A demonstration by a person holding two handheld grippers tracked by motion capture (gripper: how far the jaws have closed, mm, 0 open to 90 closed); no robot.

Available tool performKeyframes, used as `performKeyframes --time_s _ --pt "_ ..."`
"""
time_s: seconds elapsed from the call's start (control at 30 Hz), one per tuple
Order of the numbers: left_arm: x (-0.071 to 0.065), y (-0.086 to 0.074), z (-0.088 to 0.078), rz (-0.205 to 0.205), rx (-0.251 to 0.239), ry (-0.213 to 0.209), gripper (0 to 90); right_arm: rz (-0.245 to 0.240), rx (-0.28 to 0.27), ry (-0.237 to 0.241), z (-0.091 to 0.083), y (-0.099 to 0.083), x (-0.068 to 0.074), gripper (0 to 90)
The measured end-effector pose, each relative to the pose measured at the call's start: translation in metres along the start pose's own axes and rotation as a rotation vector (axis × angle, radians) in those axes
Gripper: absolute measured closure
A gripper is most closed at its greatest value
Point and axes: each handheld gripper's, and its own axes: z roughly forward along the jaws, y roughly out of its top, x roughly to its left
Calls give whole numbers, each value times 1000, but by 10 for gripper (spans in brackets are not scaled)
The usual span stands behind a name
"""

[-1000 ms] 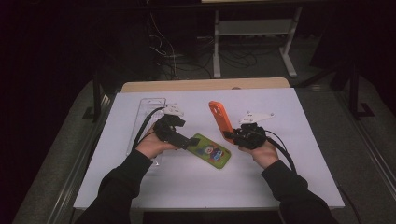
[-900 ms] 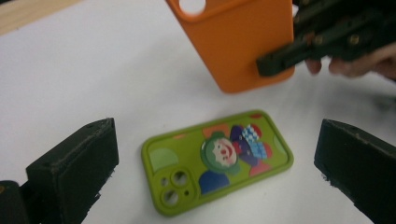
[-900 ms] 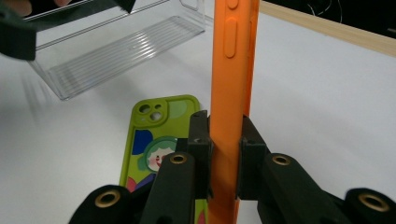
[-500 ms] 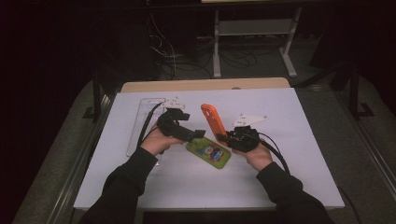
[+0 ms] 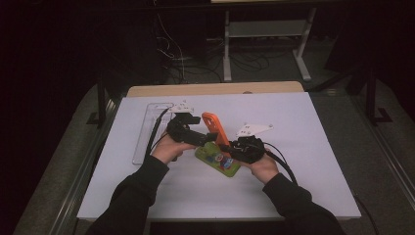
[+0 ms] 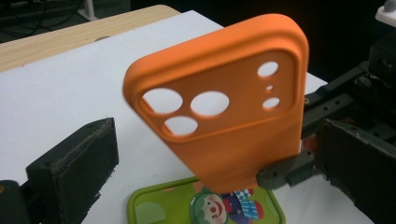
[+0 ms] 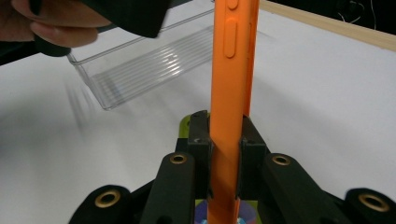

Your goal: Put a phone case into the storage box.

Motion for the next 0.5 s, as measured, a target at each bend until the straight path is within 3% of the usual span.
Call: performKeyframes --time_s 0.13,0.27,0.5 --pt "0 -2 4 -11 3 -12 0 -8 -13 9 3 1 5 782" --pt "-1 -2 5 15 -16 -9 0 -1 -18 34 5 3 11 782" --pt "-3 -3 6 16 -17 -10 0 -9 -14 50 8 3 18 782"
